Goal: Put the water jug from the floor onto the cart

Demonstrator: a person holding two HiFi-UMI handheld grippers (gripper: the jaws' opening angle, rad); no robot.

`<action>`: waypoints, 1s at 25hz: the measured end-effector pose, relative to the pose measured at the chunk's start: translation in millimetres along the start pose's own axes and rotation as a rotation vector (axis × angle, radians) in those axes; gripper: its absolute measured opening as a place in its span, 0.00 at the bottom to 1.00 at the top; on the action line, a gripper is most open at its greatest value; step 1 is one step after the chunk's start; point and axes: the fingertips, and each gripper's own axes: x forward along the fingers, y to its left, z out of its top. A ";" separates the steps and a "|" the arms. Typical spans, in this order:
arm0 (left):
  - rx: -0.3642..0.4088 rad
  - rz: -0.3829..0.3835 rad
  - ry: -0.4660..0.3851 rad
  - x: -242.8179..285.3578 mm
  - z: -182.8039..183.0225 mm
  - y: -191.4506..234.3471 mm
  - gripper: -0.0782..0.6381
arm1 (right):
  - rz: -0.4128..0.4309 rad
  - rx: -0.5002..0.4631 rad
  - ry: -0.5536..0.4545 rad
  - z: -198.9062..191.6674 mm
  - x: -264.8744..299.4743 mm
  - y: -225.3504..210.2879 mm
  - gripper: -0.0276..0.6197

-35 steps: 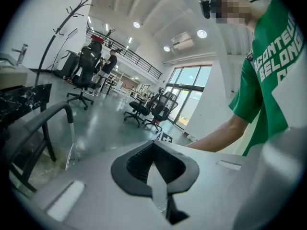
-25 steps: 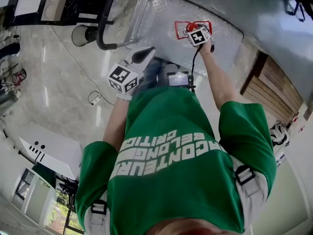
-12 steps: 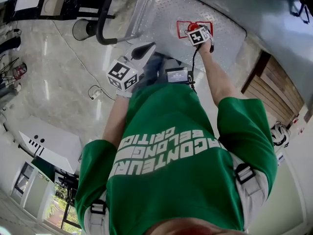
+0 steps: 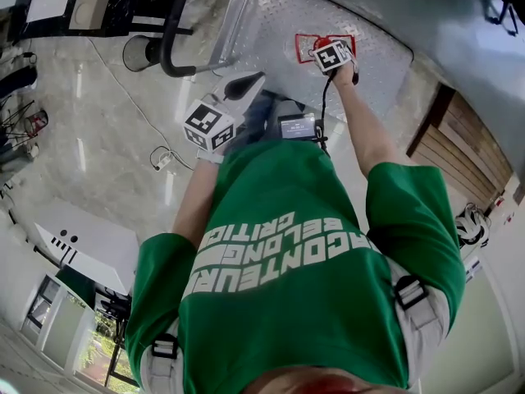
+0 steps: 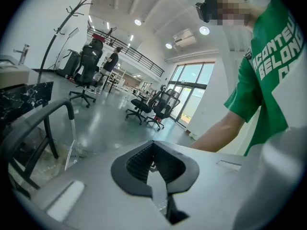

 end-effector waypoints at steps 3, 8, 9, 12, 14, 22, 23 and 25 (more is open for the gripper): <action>0.006 0.001 -0.001 -0.1 0.8 -1.8 0.13 | -0.024 0.006 0.009 -3.9 -8.0 -5.3 0.51; 0.014 -0.003 -0.006 -2.4 2.2 -5.5 0.13 | 0.004 -0.033 -0.135 17.6 -25.9 2.1 0.51; 0.017 -0.007 -0.008 -2.6 3.1 -7.4 0.13 | -0.004 -0.040 -0.164 21.6 -33.3 1.3 0.51; 0.028 -0.025 -0.014 -1.6 6.0 -16.0 0.13 | -0.038 -0.038 -0.218 22.9 -58.9 -6.3 0.51; 0.037 -0.040 -0.017 -0.6 8.7 -21.0 0.13 | -0.057 -0.032 -0.245 22.6 -76.2 -11.0 0.51; 0.098 -0.138 -0.028 8.8 27.6 -40.4 0.13 | -0.131 0.030 -0.416 23.6 -164.7 -19.9 0.35; 0.104 -0.151 -0.029 9.9 30.2 -41.9 0.13 | -0.139 0.040 -0.437 22.6 -177.3 -18.9 0.31; 0.116 -0.175 -0.026 12.3 34.1 -45.1 0.13 | -0.144 0.058 -0.477 19.8 -202.1 -15.1 0.23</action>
